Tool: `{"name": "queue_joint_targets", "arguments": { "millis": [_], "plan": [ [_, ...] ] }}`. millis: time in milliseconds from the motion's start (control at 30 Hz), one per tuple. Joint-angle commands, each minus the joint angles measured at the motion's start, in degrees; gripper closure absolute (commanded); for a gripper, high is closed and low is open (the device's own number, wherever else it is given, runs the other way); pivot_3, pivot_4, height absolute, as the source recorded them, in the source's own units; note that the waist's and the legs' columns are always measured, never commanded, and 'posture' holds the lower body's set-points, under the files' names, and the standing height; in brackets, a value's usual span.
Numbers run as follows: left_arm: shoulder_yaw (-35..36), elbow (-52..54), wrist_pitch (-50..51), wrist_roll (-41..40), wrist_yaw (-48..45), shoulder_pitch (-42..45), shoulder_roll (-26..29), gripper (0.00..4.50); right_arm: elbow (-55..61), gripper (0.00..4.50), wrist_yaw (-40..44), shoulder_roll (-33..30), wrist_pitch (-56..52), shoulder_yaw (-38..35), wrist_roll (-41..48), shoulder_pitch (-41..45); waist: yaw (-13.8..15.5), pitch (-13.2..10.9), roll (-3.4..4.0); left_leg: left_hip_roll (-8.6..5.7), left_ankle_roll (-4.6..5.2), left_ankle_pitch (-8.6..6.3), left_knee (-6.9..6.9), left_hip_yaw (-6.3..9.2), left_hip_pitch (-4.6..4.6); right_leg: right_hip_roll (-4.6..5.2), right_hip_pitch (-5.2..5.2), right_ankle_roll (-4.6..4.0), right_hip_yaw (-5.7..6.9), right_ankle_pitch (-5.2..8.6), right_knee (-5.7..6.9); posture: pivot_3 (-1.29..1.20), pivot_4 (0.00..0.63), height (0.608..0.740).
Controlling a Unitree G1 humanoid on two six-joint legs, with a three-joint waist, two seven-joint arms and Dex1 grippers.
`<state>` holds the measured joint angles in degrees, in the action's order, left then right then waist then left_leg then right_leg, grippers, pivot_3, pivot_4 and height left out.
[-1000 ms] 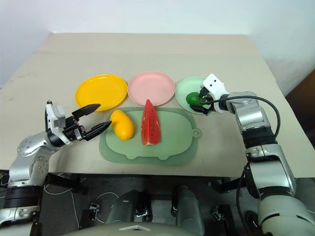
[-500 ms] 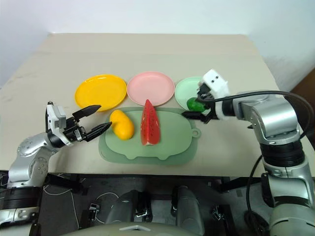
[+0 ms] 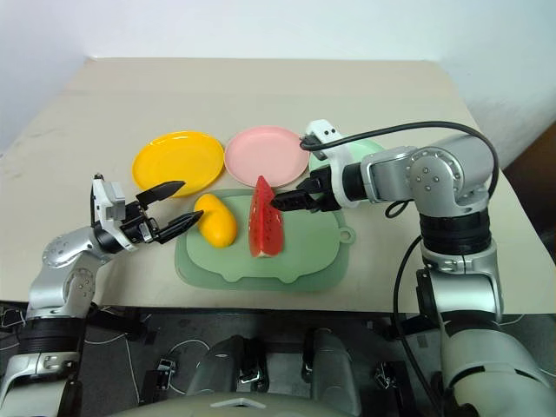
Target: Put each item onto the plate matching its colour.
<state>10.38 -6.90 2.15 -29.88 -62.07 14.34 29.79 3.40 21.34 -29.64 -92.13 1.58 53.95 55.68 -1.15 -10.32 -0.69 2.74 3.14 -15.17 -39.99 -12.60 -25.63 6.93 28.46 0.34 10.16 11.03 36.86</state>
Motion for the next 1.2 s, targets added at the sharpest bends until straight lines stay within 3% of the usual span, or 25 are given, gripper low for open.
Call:
{"name": "queue_joint_targets", "arguments": {
  "millis": [33,433,600,800,1067,1200],
  "plan": [
    [0.26,0.24,-1.23,0.05,-0.09,1.03,-0.20,0.00,-3.79,0.07,-7.95,2.17,-0.37,0.50,7.95,3.02,-0.06,0.00,0.00,0.00,0.00,0.00,0.00,0.00,0.00,0.00,0.00,0.03,0.00,-0.02,0.01,0.00,0.150,0.696],
    [0.53,-0.33,-1.39,0.71,-0.32,1.65,0.48,0.00,-19.17,0.07,-34.28,9.36,-0.37,3.81,27.01,8.89,-0.07,0.00,0.00,0.01,-0.01,0.01,-0.01,-0.02,0.01,-0.04,-0.01,0.08,-0.01,-0.04,0.07,0.00,0.150,0.696],
    [0.73,-0.50,-1.48,0.64,-0.23,2.01,0.69,0.00,-17.11,0.07,-40.59,10.00,-0.37,8.56,22.65,8.68,-0.10,0.00,0.00,0.02,-0.01,0.01,-0.01,-0.03,0.01,-0.06,-0.01,0.10,-0.01,-0.04,0.08,0.00,0.150,0.696],
    [0.71,0.43,-1.41,0.48,-0.05,1.44,0.72,0.00,-14.06,0.07,-39.94,8.81,-0.37,12.62,18.41,7.32,-0.05,0.00,0.00,0.02,-0.01,0.01,-0.01,-0.03,0.00,-0.07,-0.01,0.10,-0.01,-0.04,0.07,0.00,0.150,0.696],
    [0.13,0.45,-0.61,0.17,0.03,1.88,0.28,0.00,-8.60,0.07,-31.99,5.69,-0.37,15.57,10.75,6.21,-0.04,0.00,0.01,0.03,-0.01,0.01,0.00,-0.03,0.00,-0.08,0.00,0.11,-0.02,-0.03,0.06,0.00,0.150,0.696],
    [0.46,-0.70,-1.22,0.47,-0.29,2.40,0.54,0.00,-6.73,0.97,-27.75,5.83,-0.37,14.58,6.31,5.90,-0.04,0.00,0.01,0.04,0.00,0.01,0.00,-0.03,0.00,-0.08,-0.01,0.14,-0.02,-0.01,0.04,0.00,0.150,0.696]
  ]
}}
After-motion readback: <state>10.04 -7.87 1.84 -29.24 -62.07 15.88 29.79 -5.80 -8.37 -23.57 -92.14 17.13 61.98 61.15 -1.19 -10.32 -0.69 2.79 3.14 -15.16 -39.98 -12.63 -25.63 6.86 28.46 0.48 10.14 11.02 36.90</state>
